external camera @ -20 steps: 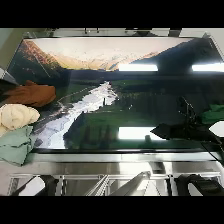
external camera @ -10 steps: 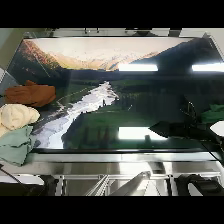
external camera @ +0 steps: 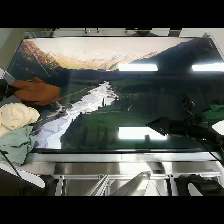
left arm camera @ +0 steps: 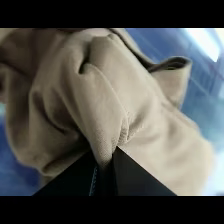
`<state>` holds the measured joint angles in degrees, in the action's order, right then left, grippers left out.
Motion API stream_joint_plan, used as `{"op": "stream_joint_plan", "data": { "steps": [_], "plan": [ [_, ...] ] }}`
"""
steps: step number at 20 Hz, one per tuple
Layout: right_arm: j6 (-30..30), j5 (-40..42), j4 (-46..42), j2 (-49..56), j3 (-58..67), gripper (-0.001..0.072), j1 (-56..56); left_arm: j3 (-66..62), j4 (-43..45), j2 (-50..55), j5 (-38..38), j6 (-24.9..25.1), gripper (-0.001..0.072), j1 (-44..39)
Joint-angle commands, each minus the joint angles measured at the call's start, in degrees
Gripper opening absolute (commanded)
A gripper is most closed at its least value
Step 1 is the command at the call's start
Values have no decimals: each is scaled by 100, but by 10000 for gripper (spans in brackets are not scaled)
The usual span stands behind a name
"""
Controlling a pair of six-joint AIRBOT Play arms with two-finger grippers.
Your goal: Fold the shirts.
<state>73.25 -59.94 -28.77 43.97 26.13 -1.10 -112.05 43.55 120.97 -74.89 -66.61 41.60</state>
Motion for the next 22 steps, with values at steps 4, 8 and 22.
{"op": "stream_joint_plan", "data": {
  "steps": [4,8,22],
  "plan": [
    [-2,-192,247,2,-2,25,-4,-149,-3482,-807,-1458,658,19,-822],
    [-131,-48,249,-2,0,25,76,-175,-5060,-1762,-2315,831,24,-2245],
    [-1056,-907,243,-9,0,27,1174,1932,-2203,-1980,-1314,1032,20,-5451]
  ]
}}
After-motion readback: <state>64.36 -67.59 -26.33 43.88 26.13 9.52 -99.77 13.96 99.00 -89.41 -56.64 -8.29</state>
